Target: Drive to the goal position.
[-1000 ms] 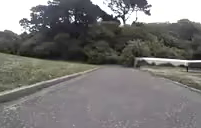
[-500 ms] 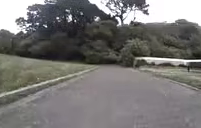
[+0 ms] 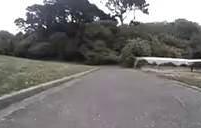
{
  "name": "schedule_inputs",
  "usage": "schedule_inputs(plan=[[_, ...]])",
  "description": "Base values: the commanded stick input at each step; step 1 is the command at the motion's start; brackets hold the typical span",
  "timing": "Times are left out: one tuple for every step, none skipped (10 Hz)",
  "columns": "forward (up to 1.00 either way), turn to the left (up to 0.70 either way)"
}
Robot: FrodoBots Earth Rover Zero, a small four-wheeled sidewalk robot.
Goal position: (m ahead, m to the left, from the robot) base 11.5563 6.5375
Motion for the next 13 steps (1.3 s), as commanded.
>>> schedule_inputs(plan=[[1.0,-0.15],[1.0,-0.04],[1.0,0.0],[1.0,-0.4],[1.0,-0.4],[1.0,-0.4],[1.0,-0.4],[1.0,-0.4],[1.0,-0.4],[1.0,-0.36],[1.0,-0.28],[1.0,-0.1],[1.0,0.0]])
